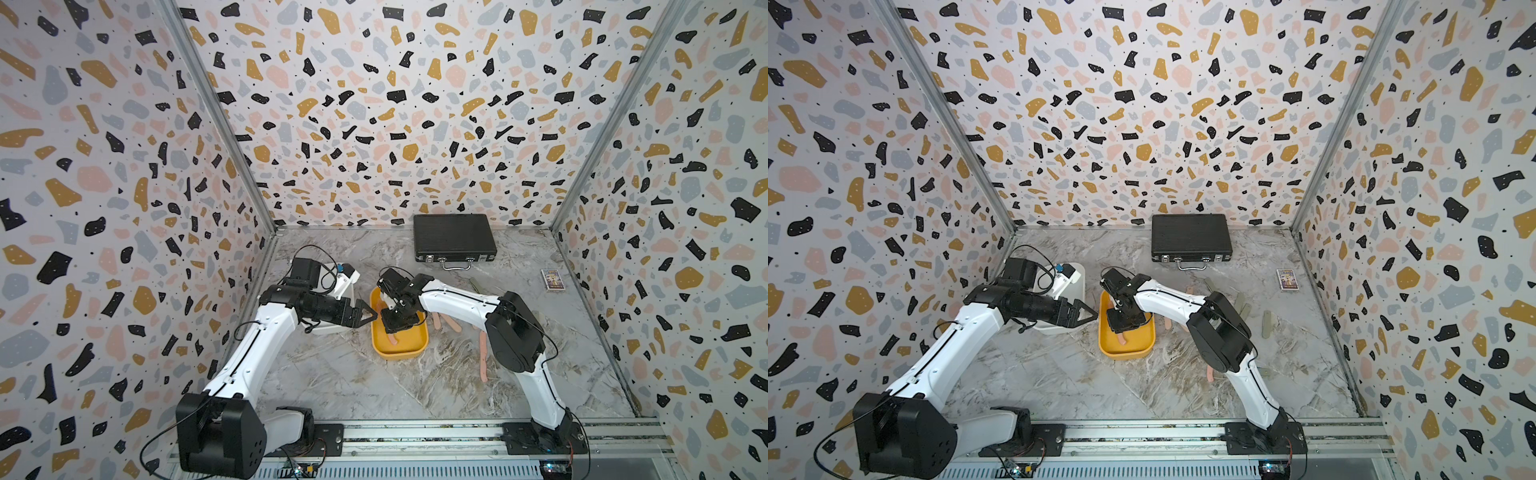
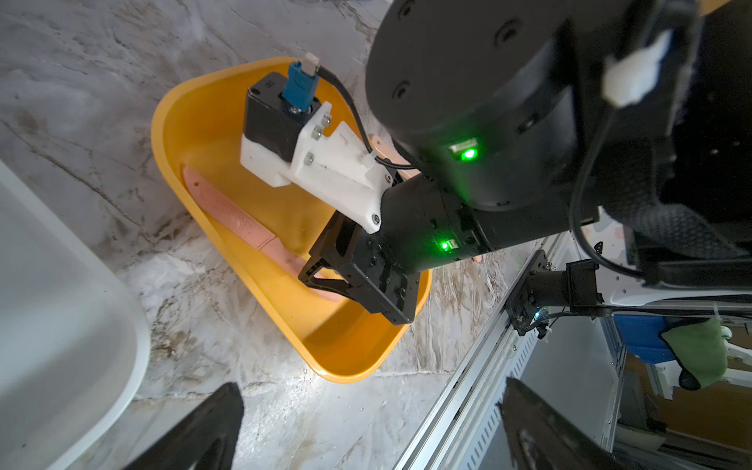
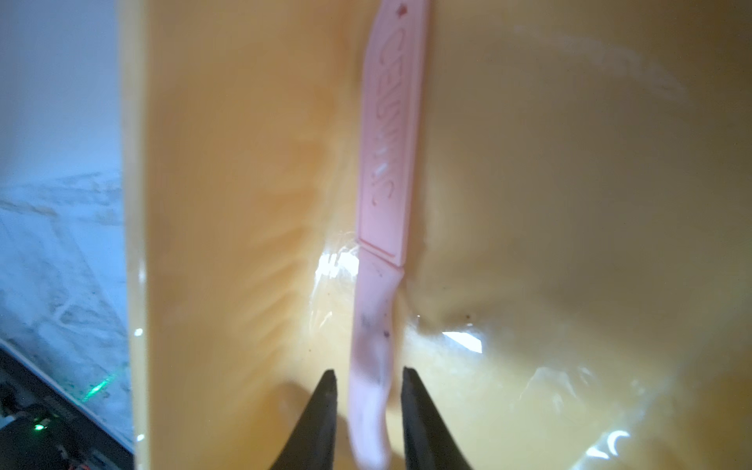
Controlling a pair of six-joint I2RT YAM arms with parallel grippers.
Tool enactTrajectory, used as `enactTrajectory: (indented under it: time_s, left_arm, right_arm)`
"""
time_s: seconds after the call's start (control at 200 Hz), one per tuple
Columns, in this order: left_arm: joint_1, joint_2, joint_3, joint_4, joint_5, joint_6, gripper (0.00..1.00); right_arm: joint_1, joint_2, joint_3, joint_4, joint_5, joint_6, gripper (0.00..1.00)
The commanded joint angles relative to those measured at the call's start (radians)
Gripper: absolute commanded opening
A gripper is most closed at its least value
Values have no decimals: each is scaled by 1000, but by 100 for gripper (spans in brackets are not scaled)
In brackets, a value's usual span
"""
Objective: Place the fruit knives into the storage box by color
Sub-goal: Place the fruit knife in the storage box, then pick up the fruit knife from the center of the board.
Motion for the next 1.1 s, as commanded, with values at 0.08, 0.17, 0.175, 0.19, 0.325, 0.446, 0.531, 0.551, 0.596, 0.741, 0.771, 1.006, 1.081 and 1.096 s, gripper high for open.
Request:
enactTrajectory:
  time_s: [0.08,0.17,0.175,0.19,0.325,0.446,0.531,0.551,0.596,0.741,0.771,1.006,1.081,1.096]
  left_arm:
    - [7,-24,-10,-5,0,19,99]
    - [7,-35,-7,-7,2,20,99]
    - [7,-37,-6,-7,3,20,99]
    - [6,-38,-5,-7,3,20,99]
    - [6,-45,28,-24,21,21,99]
    - [3,-37,71,-56,57,26,99]
    - [-28,-31,105,-89,63,48,99]
    - [-37,-31,113,-96,61,53,99]
    - [-61,-29,128,-106,57,56,99]
    - [-99,-13,166,-110,93,38,99]
    - [-107,-9,169,-106,104,34,99]
    - [-152,-8,91,26,157,-65,99]
    - [-158,-9,73,47,155,-73,99]
    - [-158,-10,71,49,155,-74,99]
  right_arm:
    - [0,-56,26,2,-11,-31,46]
    - [-7,-115,-11,16,16,-47,51]
    - [-8,-118,-14,17,17,-47,52]
    - [-10,-132,-26,23,20,-48,53]
    - [-30,-248,-125,67,61,-50,62]
    - [-41,-338,-199,60,100,-52,65]
    - [-46,-404,-262,51,142,-49,65]
    - [-48,-419,-277,50,150,-48,65]
    - [-51,-448,-311,41,166,-45,66]
    - [-66,-539,-422,-5,223,-35,66]
    - [-70,-563,-451,-12,233,-32,66]
    - [-117,-758,-690,-71,288,21,65]
    - [-131,-810,-759,-86,297,36,66]
    - [-134,-819,-772,-88,297,38,66]
